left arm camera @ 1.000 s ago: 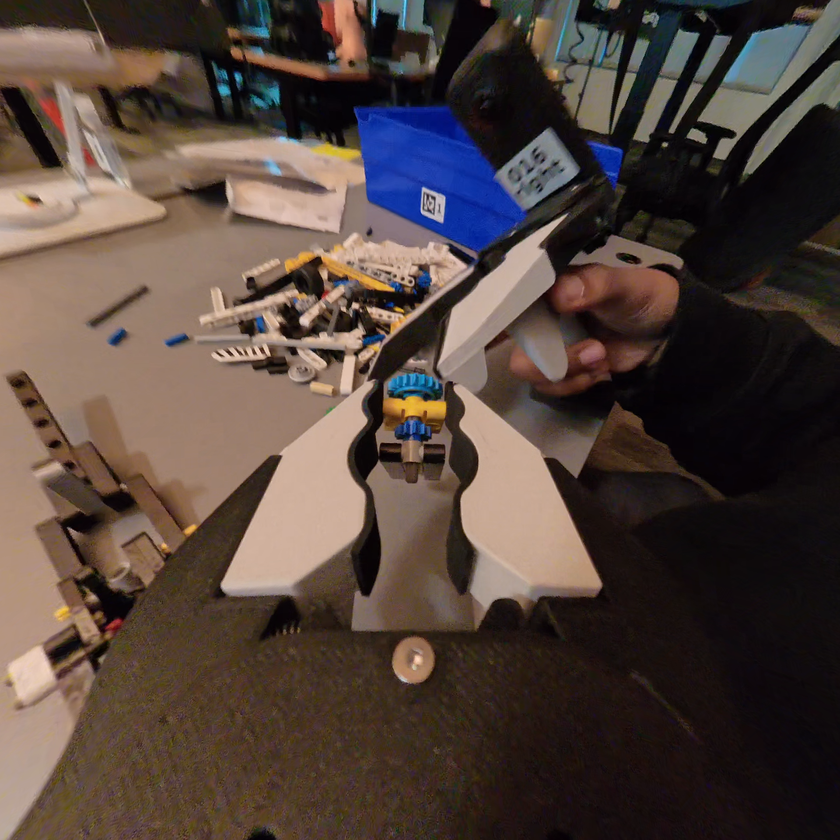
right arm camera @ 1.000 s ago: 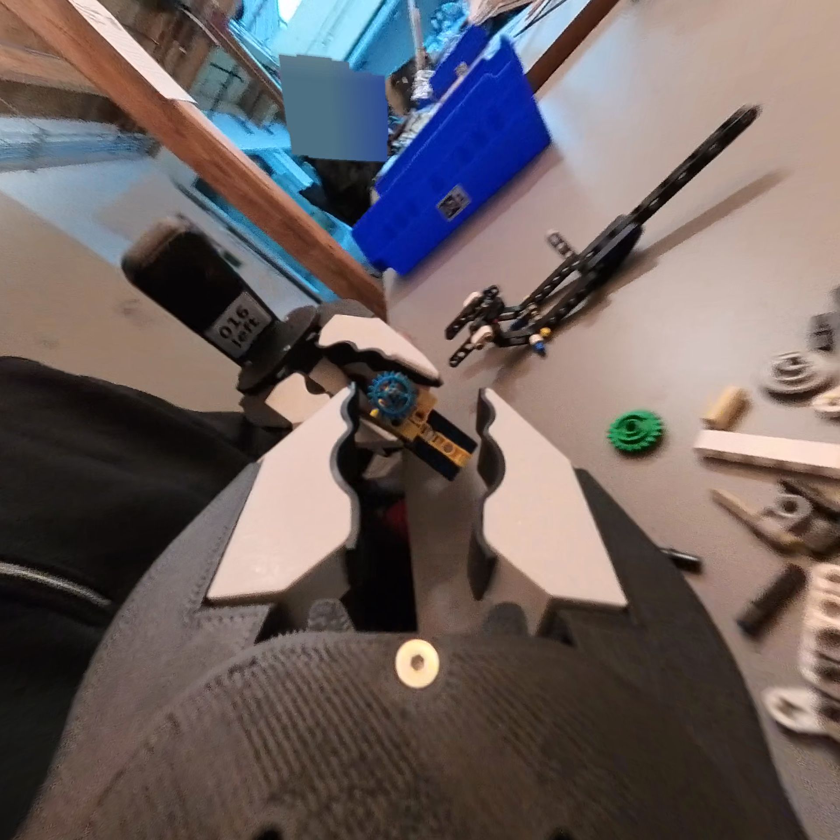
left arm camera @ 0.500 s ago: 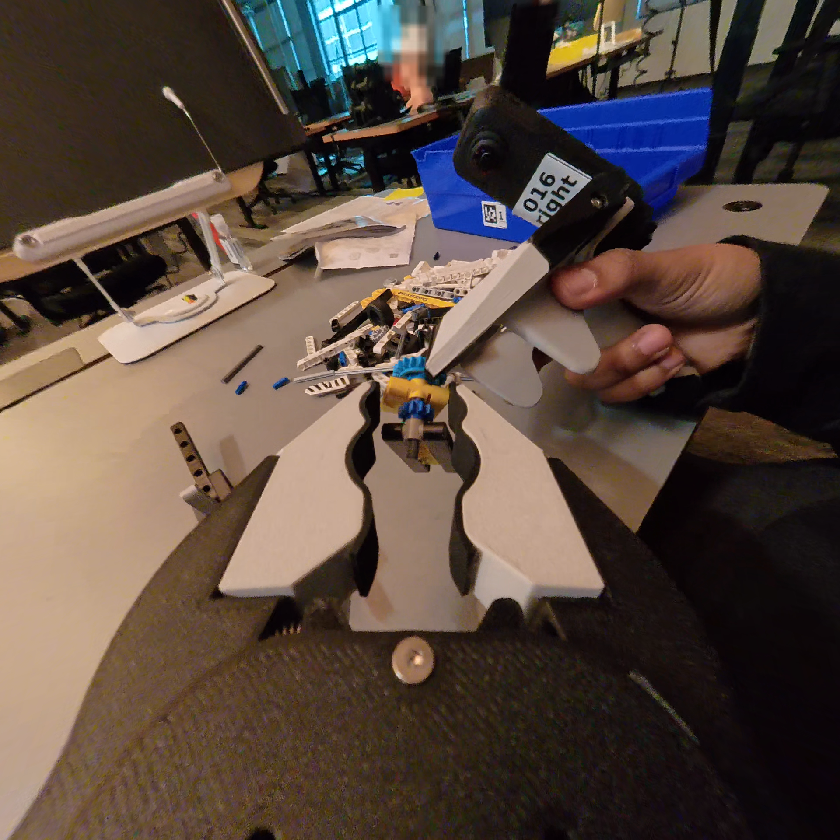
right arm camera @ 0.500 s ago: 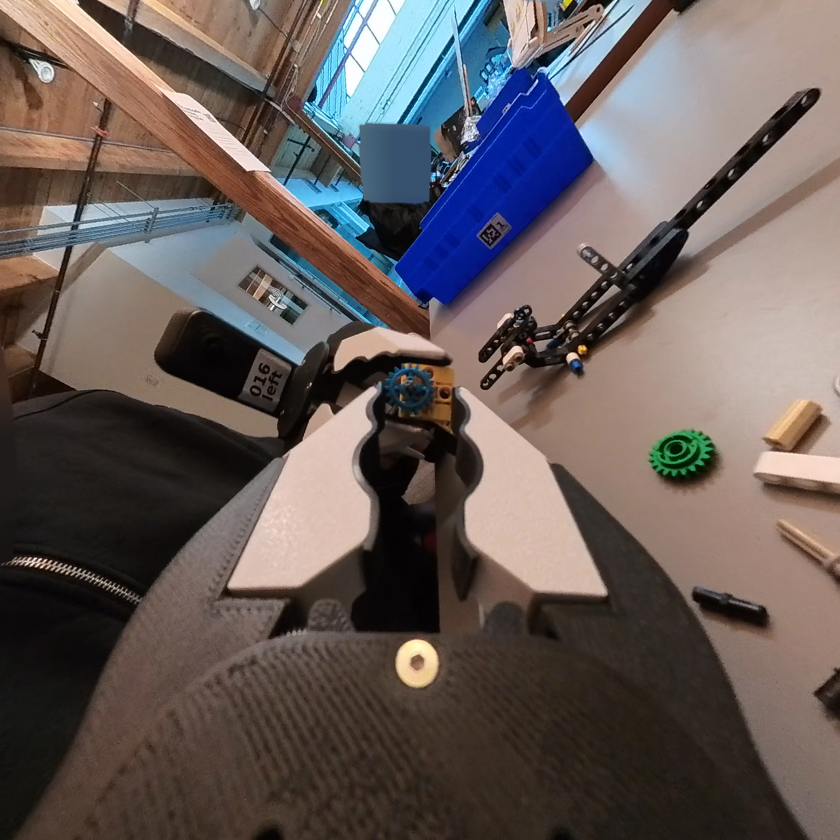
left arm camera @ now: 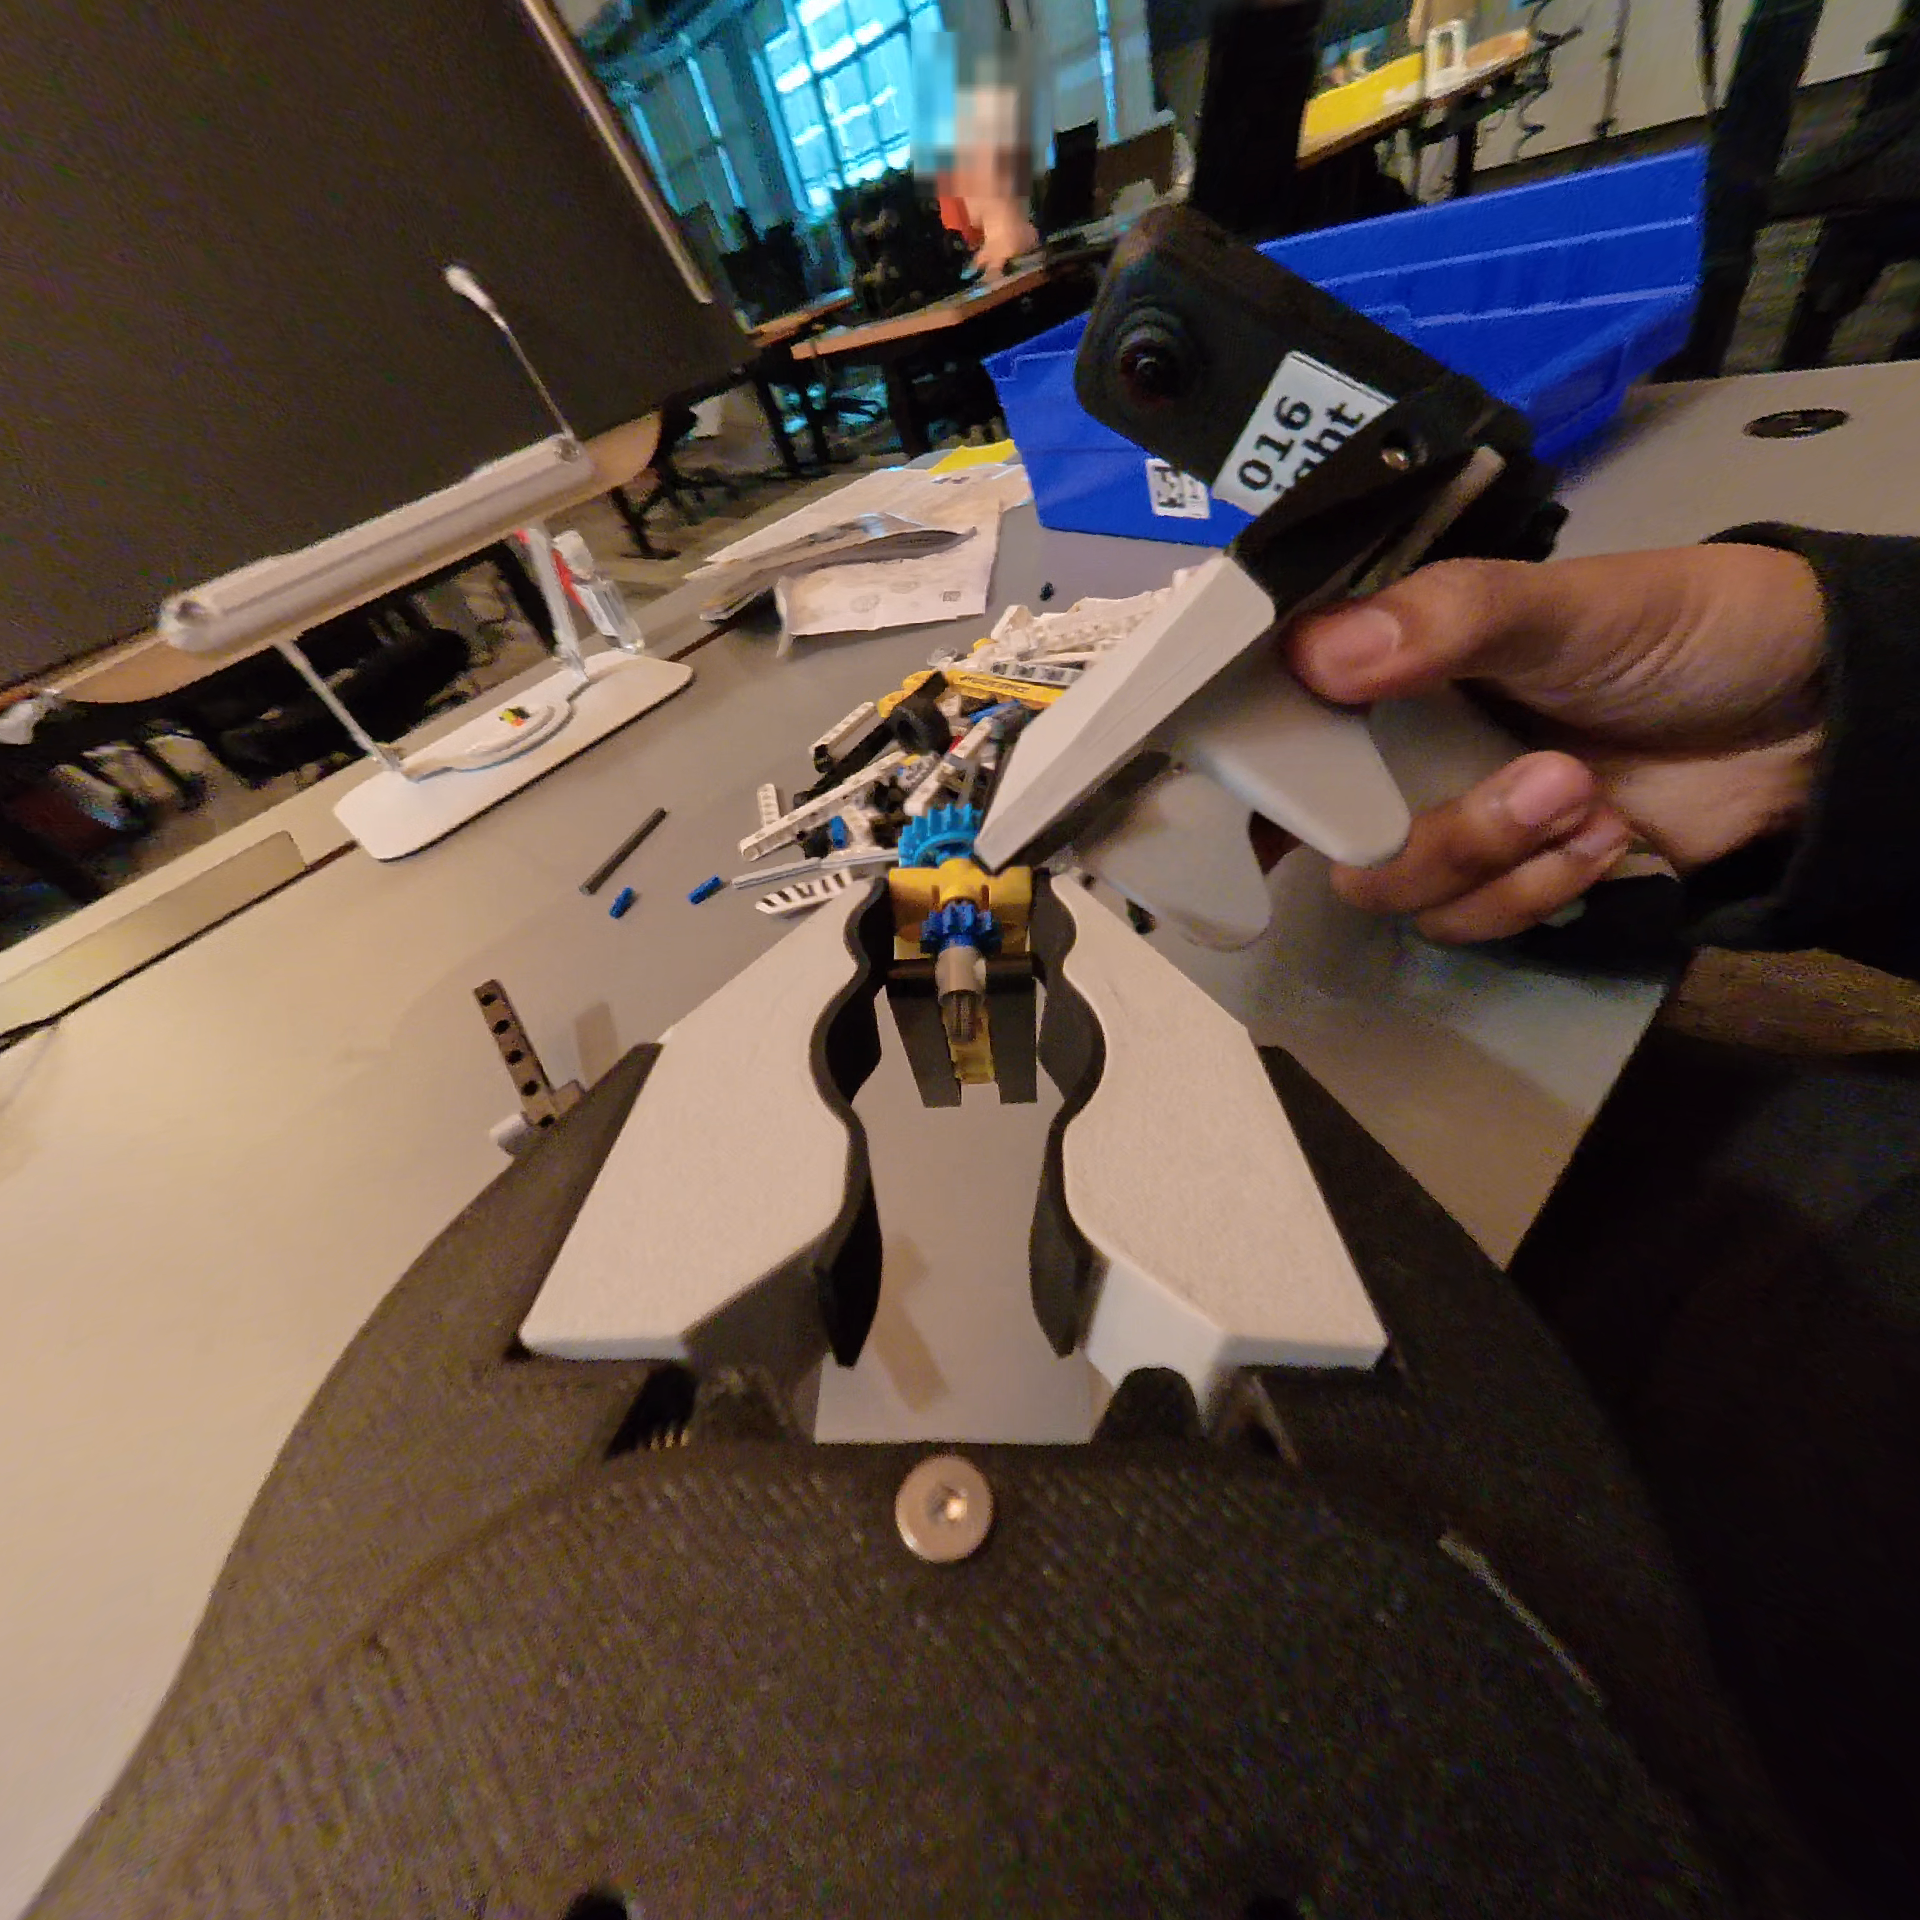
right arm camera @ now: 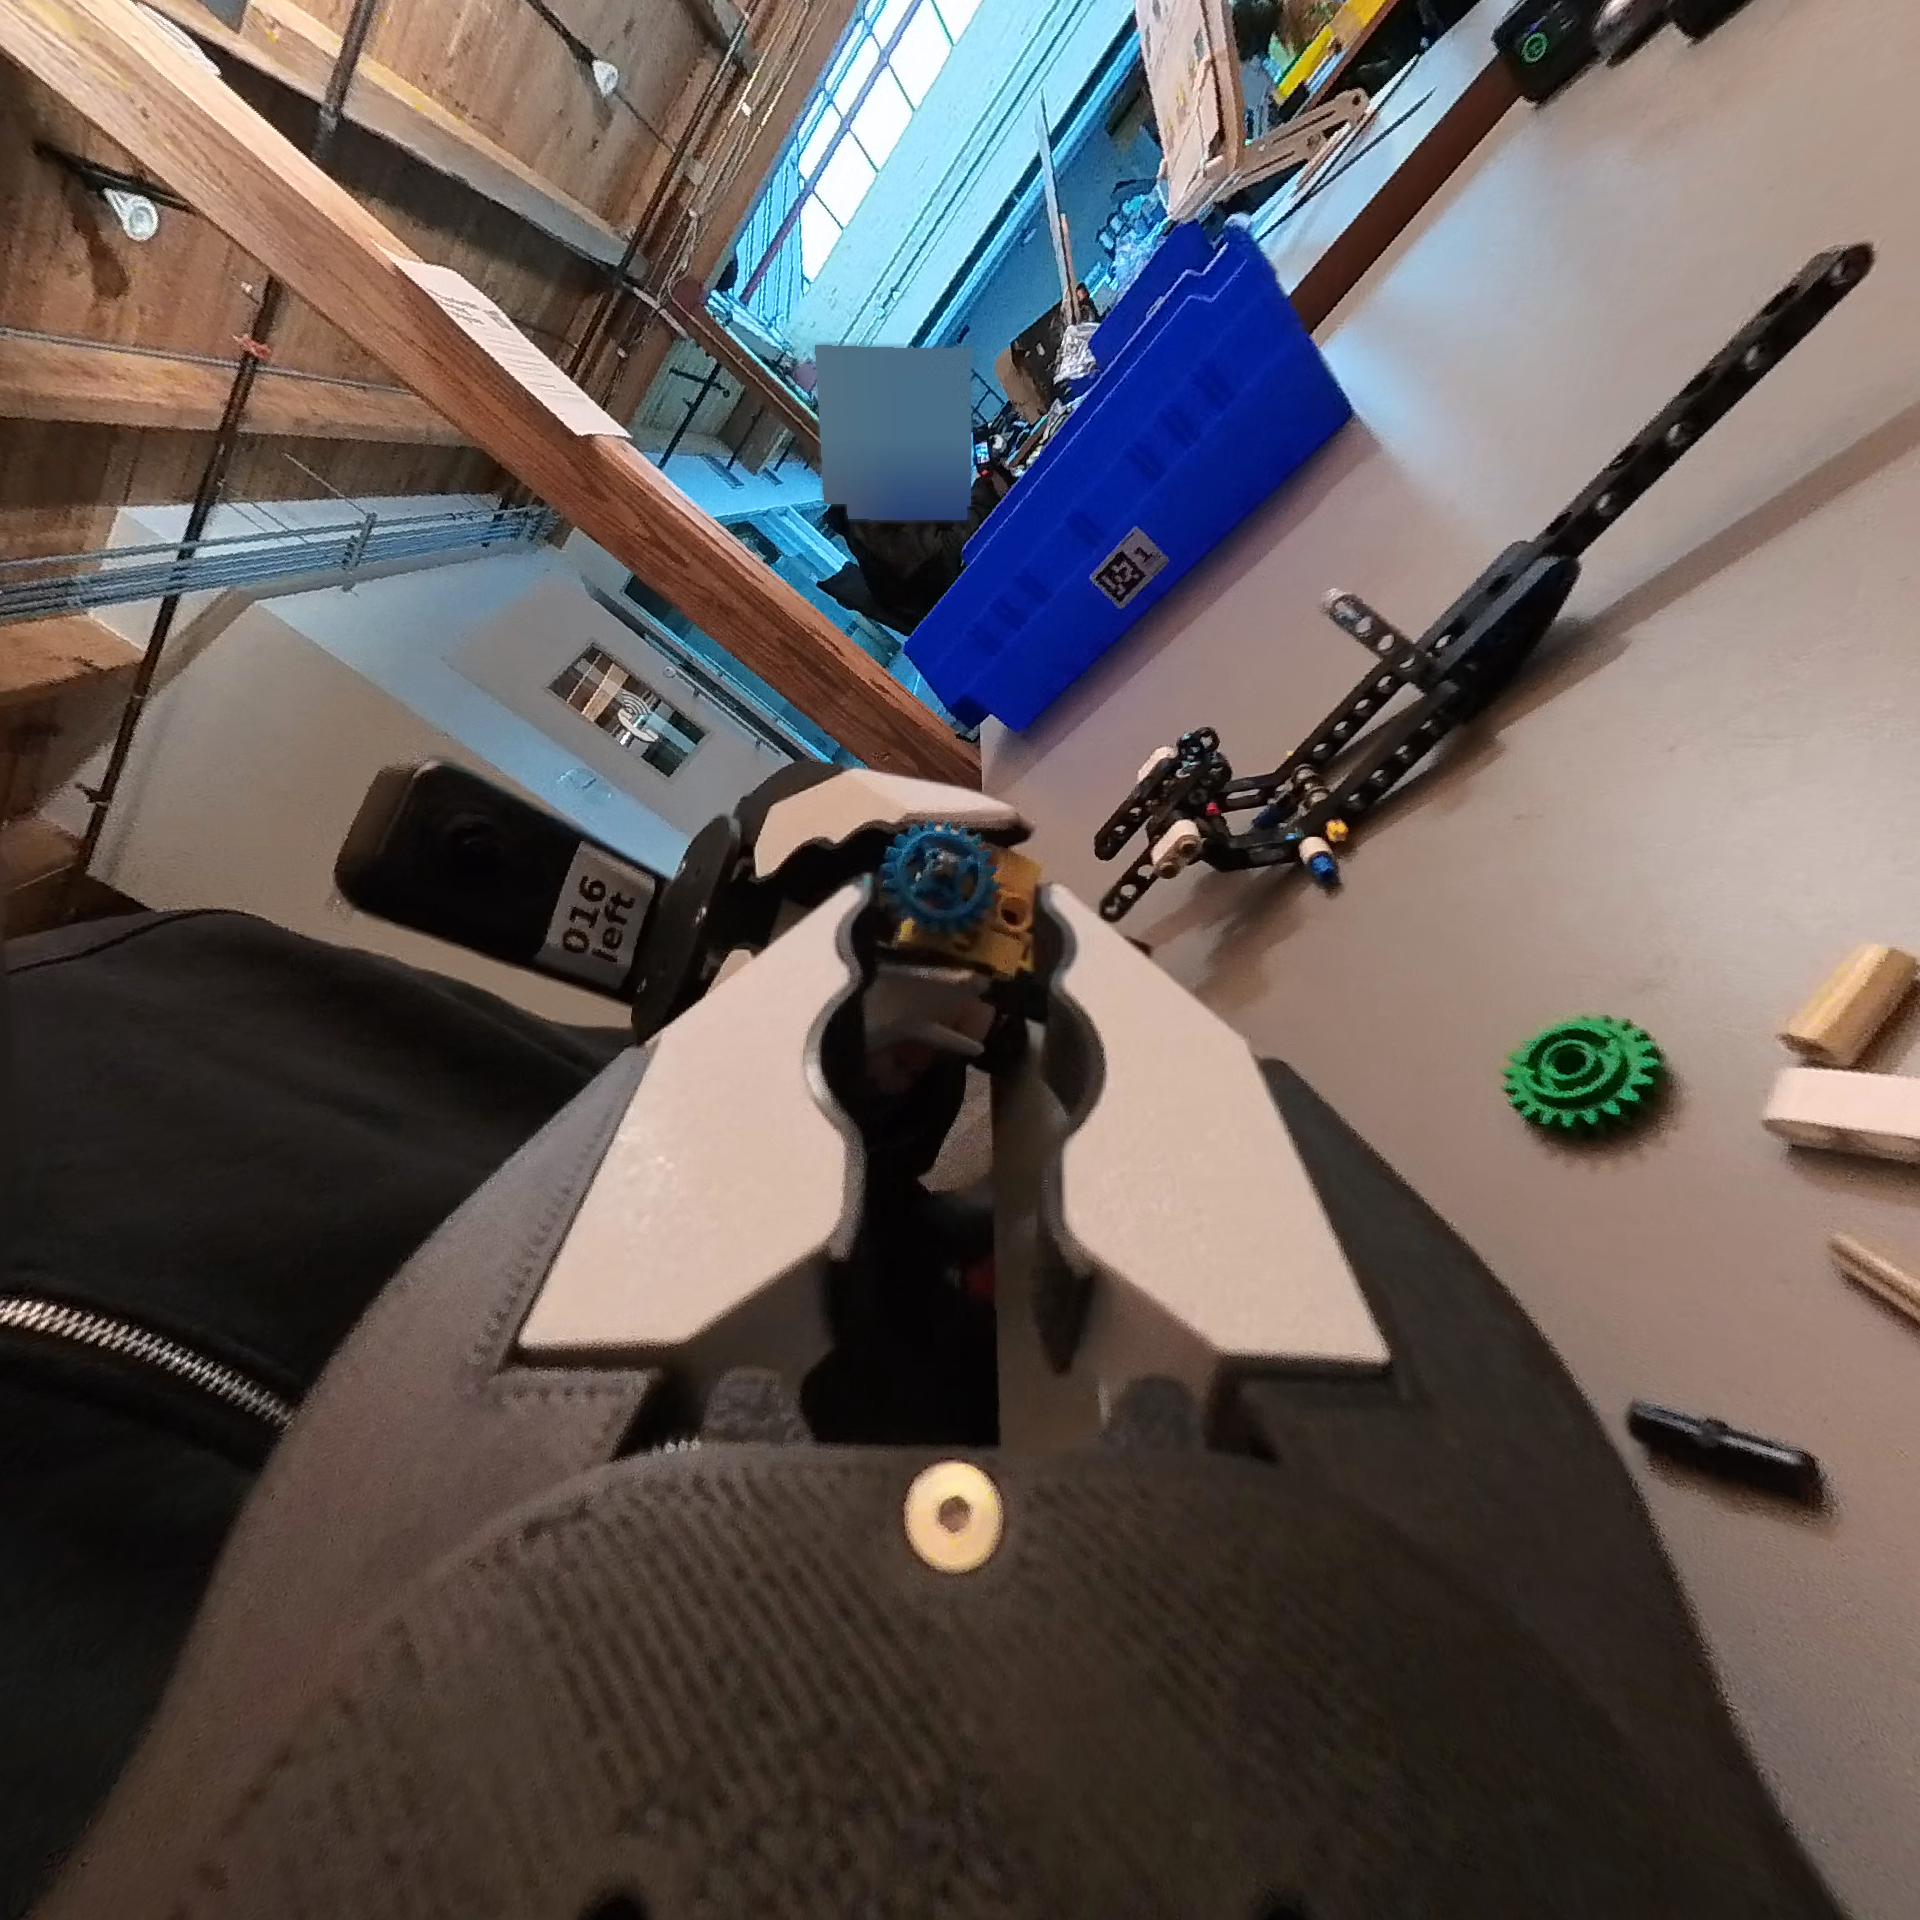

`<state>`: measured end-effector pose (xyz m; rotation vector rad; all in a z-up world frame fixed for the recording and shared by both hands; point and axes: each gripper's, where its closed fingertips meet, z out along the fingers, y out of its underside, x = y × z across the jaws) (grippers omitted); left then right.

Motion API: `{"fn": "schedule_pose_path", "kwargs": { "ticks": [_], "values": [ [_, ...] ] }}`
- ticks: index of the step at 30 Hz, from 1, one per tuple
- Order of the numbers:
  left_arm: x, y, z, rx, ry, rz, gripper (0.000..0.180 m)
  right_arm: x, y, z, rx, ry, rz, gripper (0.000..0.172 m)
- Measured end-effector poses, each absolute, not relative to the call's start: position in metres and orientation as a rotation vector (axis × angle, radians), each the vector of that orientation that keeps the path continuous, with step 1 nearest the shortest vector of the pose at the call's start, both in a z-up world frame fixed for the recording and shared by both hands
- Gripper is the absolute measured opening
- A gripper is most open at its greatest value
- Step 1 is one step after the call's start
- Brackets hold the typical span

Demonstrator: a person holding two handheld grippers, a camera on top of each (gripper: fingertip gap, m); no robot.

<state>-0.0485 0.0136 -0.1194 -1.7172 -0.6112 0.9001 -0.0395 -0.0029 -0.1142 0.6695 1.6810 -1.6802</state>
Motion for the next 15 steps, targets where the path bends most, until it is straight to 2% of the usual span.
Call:
{"fn": "schedule_pose_path", "kwargs": {
  "ticks": [3,15],
  "values": [
    [-0.049,0.012,-0.117,-1.697,-0.621,0.920,0.024,-0.041,-0.005,-0.111,0.676,1.623,-1.709,0.018],
    [-0.052,0.007,-0.108,-1.629,-0.664,0.869,0.025,-0.057,-0.002,-0.095,0.808,1.397,-1.843,0.018]
  ]
}}
